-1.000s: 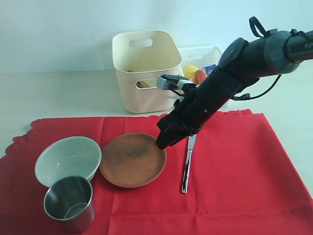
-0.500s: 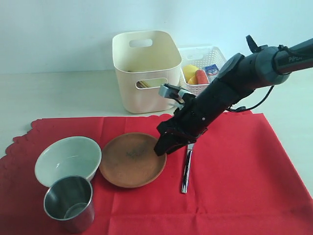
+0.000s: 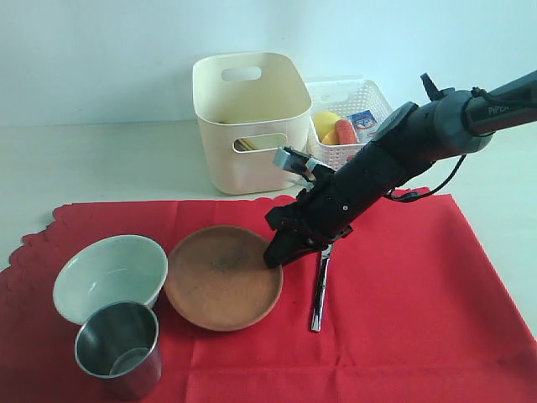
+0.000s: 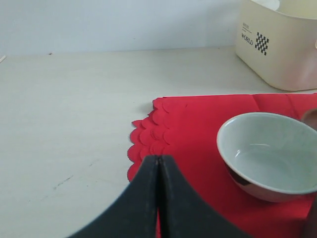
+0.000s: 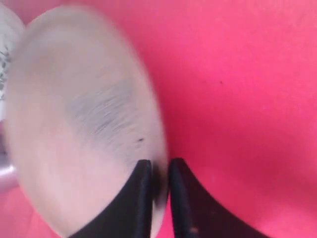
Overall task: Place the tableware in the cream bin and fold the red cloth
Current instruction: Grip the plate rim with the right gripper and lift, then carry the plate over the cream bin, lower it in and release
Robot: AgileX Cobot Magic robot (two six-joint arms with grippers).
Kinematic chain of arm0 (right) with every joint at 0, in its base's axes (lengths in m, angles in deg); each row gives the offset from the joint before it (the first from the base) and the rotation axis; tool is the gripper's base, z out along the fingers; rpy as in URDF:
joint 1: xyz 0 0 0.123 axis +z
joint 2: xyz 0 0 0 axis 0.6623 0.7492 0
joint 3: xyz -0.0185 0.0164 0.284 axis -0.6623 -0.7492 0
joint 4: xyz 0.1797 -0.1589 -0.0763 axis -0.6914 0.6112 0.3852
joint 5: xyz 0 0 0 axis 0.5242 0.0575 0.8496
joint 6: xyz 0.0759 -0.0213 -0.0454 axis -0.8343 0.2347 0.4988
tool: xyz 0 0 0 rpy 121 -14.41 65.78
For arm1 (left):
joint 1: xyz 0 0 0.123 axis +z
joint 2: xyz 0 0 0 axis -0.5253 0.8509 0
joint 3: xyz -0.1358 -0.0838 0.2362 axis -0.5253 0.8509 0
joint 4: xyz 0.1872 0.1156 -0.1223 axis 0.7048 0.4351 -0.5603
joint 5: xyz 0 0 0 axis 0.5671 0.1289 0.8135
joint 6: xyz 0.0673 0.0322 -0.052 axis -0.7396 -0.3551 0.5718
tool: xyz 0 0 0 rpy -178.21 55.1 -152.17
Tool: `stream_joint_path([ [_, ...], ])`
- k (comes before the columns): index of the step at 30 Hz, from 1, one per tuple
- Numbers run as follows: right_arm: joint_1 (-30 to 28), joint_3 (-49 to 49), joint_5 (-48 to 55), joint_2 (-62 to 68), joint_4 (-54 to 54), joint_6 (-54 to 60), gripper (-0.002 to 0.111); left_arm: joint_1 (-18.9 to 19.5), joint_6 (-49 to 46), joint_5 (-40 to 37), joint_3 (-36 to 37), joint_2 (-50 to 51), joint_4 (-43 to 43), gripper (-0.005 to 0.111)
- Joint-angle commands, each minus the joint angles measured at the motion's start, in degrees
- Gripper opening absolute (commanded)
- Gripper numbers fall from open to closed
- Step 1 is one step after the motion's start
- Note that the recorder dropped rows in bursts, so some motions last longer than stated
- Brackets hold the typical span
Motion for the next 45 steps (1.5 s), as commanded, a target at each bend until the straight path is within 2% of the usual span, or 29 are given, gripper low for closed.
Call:
stream_joint_path([
  [1, -0.04, 0.39, -1.71, 0.04, 0.93, 0.86, 0.0, 0.0, 0.01, 0.45, 0.19, -0.39, -0.66, 0.0],
  [9, -1.36, 0.39, -1.95, -2.61, 1.35, -0.89, 0.0, 0.0, 0.01, 0.45, 0.19, -0.39, -0.66, 0.0],
  [26, -2.61, 1.61, 0.84, -18.79, 1.62, -4.55, 0.0, 0.0, 0.01, 0.45, 0.19, -0.39, -0.66, 0.0],
  [38, -2.79, 21.3, 1.21, -17.87, 12.73, -17.13, 0.0, 0.0, 0.01, 0.45, 0.19, -0.39, -0.66, 0.0],
  [45, -7.75, 43.01, 2.29, -5.09, 13.33, -23.21, 0.0, 0.0, 0.01, 0.45, 0.19, -0.39, -0.66, 0.0],
])
